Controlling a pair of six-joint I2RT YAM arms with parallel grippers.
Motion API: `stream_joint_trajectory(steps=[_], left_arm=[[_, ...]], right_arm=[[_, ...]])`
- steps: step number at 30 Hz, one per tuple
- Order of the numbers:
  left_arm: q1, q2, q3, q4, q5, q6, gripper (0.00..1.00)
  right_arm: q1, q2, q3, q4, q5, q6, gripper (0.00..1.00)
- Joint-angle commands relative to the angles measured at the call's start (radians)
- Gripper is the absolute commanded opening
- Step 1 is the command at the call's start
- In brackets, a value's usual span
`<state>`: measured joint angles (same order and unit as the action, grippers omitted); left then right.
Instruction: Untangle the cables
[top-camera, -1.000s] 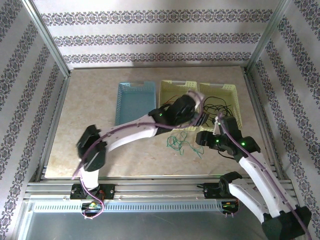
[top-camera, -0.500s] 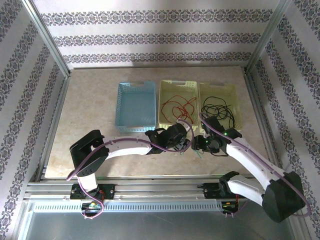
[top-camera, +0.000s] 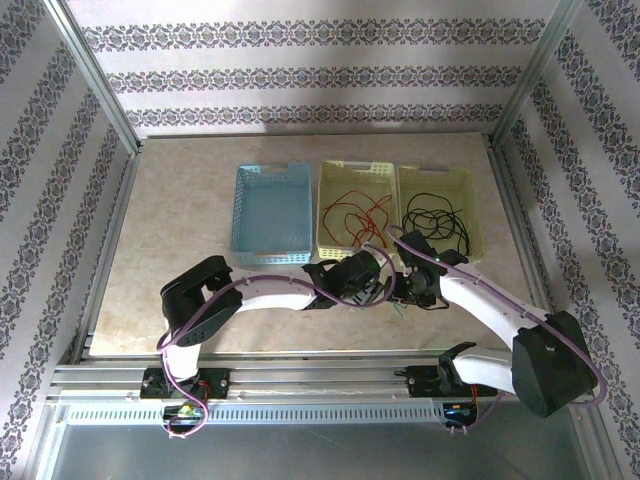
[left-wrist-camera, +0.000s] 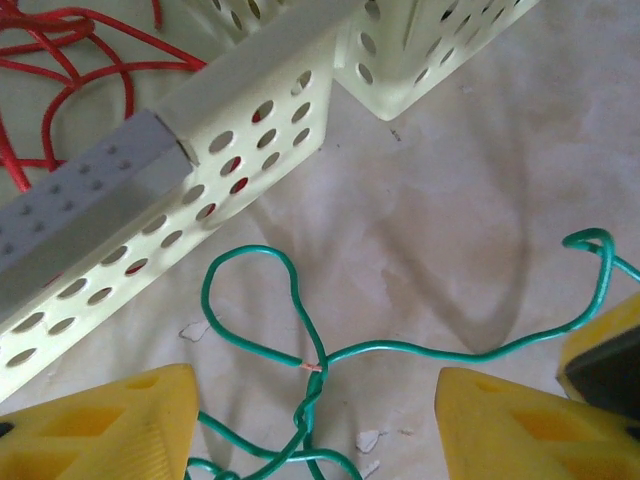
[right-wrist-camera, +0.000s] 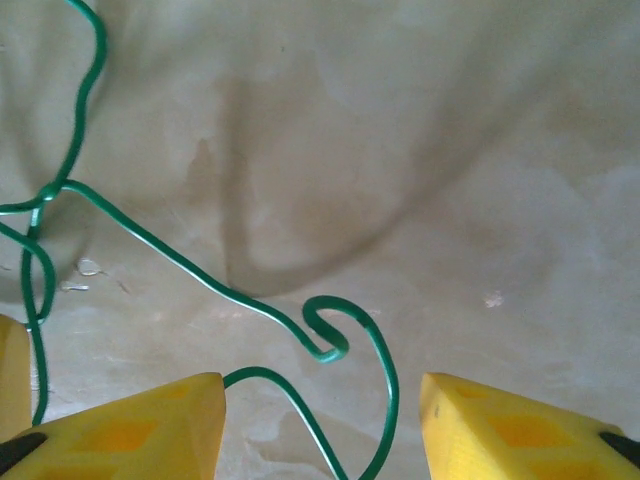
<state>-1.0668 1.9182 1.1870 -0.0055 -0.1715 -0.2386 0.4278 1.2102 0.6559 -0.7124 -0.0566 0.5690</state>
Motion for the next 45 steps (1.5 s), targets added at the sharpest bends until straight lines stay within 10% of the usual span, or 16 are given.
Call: stream_joint_trajectory(steps=[1,26,33,45], left_arm=[[-0.008,0.042,0.034,0.047,-0.035,0.019,0.6],[0.025,0.115,-0.014,0.043,-0.066,-0.101,0.01],[0.036,0.062,-0.077,0.06,-0.076,-0.122,0.0],[0.042,0.009,-0.135,0.041,-0.107,-0.143,0.0]], right_arm=[[0.002,0.017,-0.016,0.003,0.003,-0.023,0.52],[0.007,0.104,-0.002,-0.013,-0.006,-0.02,0.15],[0.013,0.105,-0.008,-0.018,0.032,0.004,0.05],[0.016,0.045,-0.043,0.033,-0.08,0.0,0.38]])
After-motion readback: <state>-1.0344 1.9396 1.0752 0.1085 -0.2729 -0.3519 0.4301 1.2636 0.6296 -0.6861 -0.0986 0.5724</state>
